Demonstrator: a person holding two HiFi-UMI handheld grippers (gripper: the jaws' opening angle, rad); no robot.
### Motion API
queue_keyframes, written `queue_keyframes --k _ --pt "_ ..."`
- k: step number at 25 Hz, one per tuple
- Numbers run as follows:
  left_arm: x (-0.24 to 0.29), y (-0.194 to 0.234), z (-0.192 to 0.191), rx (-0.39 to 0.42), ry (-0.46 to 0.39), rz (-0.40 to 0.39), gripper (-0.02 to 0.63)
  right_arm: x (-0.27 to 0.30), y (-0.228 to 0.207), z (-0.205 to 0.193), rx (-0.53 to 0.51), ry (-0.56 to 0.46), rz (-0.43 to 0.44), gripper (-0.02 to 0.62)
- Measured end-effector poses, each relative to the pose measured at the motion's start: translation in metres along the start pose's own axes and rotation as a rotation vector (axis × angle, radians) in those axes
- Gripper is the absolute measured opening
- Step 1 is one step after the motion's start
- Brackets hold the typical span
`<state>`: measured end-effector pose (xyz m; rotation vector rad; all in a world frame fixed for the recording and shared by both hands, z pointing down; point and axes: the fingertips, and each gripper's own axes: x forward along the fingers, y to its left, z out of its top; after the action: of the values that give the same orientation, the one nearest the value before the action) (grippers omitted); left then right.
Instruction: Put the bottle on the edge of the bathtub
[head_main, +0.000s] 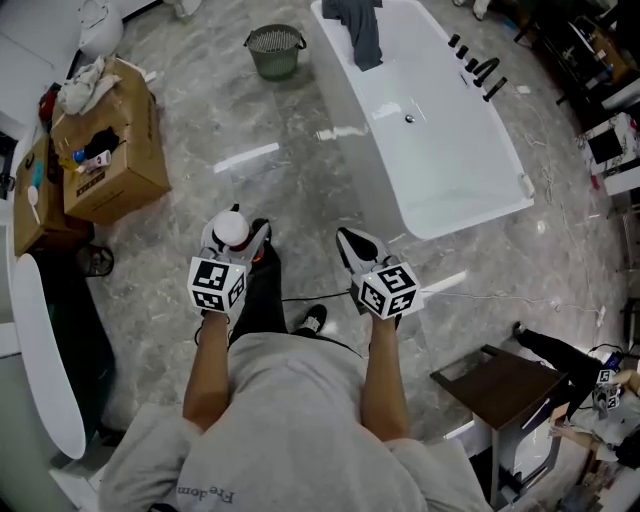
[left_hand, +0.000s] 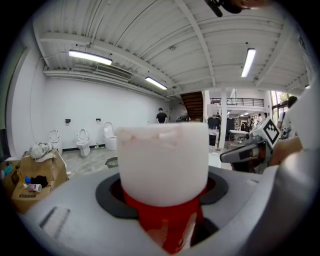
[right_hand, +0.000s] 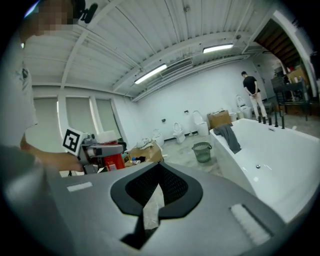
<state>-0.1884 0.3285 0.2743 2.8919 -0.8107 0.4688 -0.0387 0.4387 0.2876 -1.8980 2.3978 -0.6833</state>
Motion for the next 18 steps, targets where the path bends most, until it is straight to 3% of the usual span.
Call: queue_keyframes --k 2,7,11,18 --pt "0.019 0.009 0.003 -0.002 -0.004 -0.02 0.334 0.011 -0.005 0.004 -0.059 0.027 0.028 0.002" --pt "0.077 0.042 0.015 -0.008 -0.005 -0.068 0.334 0.05 -0.044 0.037 -0.14 0.048 -0.012 0.002" --pt "0.132 0.08 0.029 -0.011 -0.003 -0.13 0.334 0.104 -0.071 0.067 -0.235 0.106 0.007 0.002" --pt "0.226 0.152 0.06 0.078 0.005 -0.291 0.334 0.213 -0.087 0.119 -0.436 0.327 0.231 0.002"
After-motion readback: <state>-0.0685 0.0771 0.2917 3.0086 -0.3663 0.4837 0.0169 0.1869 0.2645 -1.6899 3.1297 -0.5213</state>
